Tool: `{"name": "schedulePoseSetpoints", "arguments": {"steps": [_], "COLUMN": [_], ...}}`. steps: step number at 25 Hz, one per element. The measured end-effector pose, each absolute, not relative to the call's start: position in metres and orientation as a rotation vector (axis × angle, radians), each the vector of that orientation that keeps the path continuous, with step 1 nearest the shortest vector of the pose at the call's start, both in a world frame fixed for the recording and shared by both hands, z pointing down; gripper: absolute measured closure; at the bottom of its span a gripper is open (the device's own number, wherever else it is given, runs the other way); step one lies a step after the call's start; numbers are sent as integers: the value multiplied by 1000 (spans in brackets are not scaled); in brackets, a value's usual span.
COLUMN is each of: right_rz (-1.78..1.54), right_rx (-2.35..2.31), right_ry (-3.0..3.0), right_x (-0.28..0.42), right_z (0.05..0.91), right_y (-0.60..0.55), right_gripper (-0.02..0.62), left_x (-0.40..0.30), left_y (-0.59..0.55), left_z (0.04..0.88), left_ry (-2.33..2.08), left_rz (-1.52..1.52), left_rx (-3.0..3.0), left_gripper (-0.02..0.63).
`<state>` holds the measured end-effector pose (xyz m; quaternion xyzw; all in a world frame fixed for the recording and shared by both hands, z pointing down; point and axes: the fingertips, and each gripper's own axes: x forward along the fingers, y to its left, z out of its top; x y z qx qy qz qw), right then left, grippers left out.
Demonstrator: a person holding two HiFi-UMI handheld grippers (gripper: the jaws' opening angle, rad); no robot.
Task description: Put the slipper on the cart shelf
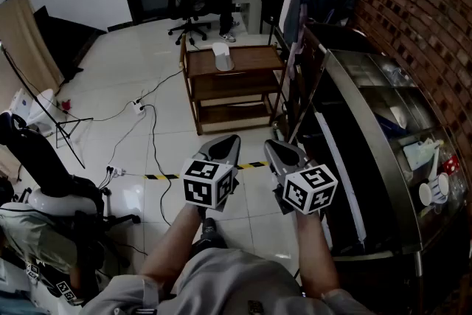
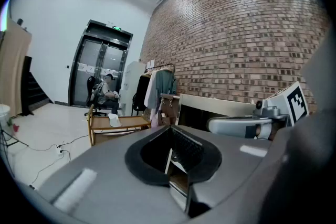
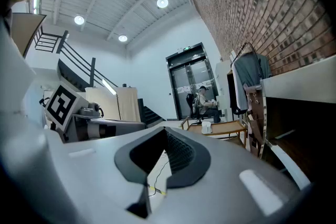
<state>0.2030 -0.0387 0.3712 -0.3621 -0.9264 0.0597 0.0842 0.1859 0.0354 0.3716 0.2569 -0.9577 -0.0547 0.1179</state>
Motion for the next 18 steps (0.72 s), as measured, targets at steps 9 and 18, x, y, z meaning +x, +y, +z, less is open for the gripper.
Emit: {"name": "schedulePoseSetpoints", "arguments": {"steps": [9, 18], "right_rz": [159, 144], "right_rx": [-1080, -1006], "right_ry": [-2752, -2753], "right_x": [145, 32], "right_z": [374, 380], "right_y": [-18, 21], "right_gripper": [595, 595], "left_x": [126, 11], "left_y": [57, 101], "left_z": [380, 389], "left_ry": [-2783, -2757], "left_rz": [-162, -189], "left_rx": [754, 783], "left_gripper": [600, 600]}}
